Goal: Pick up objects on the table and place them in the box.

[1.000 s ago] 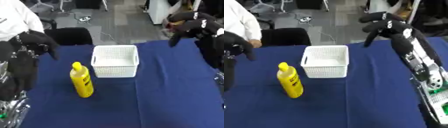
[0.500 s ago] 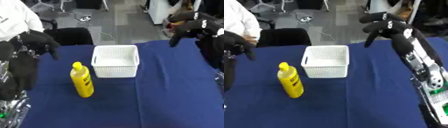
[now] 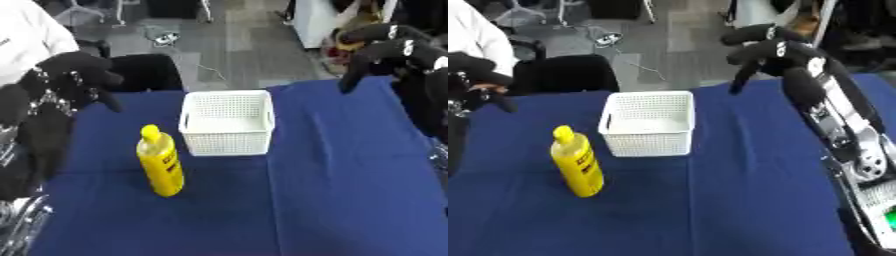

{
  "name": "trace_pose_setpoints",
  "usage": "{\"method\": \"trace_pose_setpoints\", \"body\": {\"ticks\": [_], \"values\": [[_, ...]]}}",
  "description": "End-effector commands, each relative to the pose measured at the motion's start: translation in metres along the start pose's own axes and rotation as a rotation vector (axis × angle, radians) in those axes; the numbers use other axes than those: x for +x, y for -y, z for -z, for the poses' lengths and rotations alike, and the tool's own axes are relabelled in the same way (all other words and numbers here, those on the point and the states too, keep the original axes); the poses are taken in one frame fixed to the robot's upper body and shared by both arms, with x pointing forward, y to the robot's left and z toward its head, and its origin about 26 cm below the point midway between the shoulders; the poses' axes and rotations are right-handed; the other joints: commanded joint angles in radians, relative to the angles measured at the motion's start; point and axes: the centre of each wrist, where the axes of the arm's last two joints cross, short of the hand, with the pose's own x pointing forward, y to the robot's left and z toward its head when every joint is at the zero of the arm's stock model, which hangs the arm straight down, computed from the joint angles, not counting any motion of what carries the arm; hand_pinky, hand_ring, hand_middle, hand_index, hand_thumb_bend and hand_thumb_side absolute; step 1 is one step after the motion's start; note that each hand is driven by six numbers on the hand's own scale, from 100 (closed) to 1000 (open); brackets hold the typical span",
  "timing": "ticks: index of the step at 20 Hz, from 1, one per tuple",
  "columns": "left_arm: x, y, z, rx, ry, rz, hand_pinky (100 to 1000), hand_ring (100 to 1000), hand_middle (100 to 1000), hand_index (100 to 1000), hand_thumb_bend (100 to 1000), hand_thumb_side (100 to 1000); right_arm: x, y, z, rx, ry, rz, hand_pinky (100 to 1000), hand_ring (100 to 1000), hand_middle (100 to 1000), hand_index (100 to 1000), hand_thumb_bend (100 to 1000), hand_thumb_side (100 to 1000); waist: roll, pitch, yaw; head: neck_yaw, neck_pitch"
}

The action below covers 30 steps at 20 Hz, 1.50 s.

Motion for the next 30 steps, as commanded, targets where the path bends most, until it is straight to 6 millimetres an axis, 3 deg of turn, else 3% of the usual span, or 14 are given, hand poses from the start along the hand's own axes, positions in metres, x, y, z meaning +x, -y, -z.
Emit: {"method": "trace_pose_setpoints", "body": {"ticks": [1, 10, 18, 20, 21, 22, 23, 25, 30], "values": [[0.011, -0.016, 0.009, -0.099, -0.020, 0.097, 561, 748, 842, 971, 258, 1000, 0.005, 0.006, 0.000, 0.001, 0.005, -0.032, 547, 508, 799, 752, 330, 1000, 0.001, -0.013, -0.001, 0.002, -0.004], [0.027, -0.039, 0.028, -0.239, -0.094, 0.290, 712, 843, 946, 1000, 266, 1000, 0.005, 0.005, 0.000, 0.010, 0.003, -0.025, 547, 509, 798, 753, 328, 1000, 0.007, -0.019, -0.009, 0.013, -0.005], [0.033, -0.047, 0.032, -0.420, -0.211, 0.475, 773, 868, 960, 1000, 411, 1000, 0.005, 0.004, 0.003, 0.019, 0.010, -0.017, 551, 510, 801, 754, 328, 1000, 0.014, -0.016, -0.022, 0.021, -0.006], [0.035, -0.049, 0.035, -0.438, -0.227, 0.511, 782, 869, 960, 1000, 481, 1000, 0.005, 0.004, 0.003, 0.021, 0.011, -0.016, 552, 510, 802, 755, 329, 1000, 0.015, -0.015, -0.024, 0.023, -0.006], [0.037, -0.050, 0.037, -0.451, -0.232, 0.530, 788, 866, 956, 995, 612, 993, 0.005, 0.004, 0.004, 0.023, 0.012, -0.016, 552, 511, 803, 755, 330, 1000, 0.015, -0.015, -0.026, 0.024, -0.005], [0.038, -0.051, 0.038, -0.463, -0.237, 0.545, 793, 867, 957, 995, 668, 982, 0.005, 0.004, 0.004, 0.024, 0.012, -0.015, 553, 511, 803, 755, 330, 1000, 0.016, -0.015, -0.027, 0.025, -0.004], [0.040, -0.053, 0.040, -0.483, -0.242, 0.566, 814, 872, 960, 995, 816, 969, 0.006, 0.004, 0.004, 0.026, 0.015, -0.014, 552, 511, 802, 755, 331, 1000, 0.016, -0.014, -0.030, 0.027, -0.003], [0.043, -0.056, 0.043, -0.520, -0.252, 0.608, 854, 881, 974, 1000, 996, 1000, 0.006, 0.004, 0.005, 0.025, 0.018, -0.013, 553, 511, 802, 755, 334, 1000, 0.018, -0.014, -0.033, 0.028, -0.003], [0.047, -0.058, 0.048, -0.554, -0.260, 0.696, 901, 893, 992, 1000, 975, 1000, 0.006, 0.003, 0.006, 0.025, 0.023, -0.008, 553, 511, 803, 756, 338, 1000, 0.020, -0.013, -0.040, 0.034, -0.011]]}}
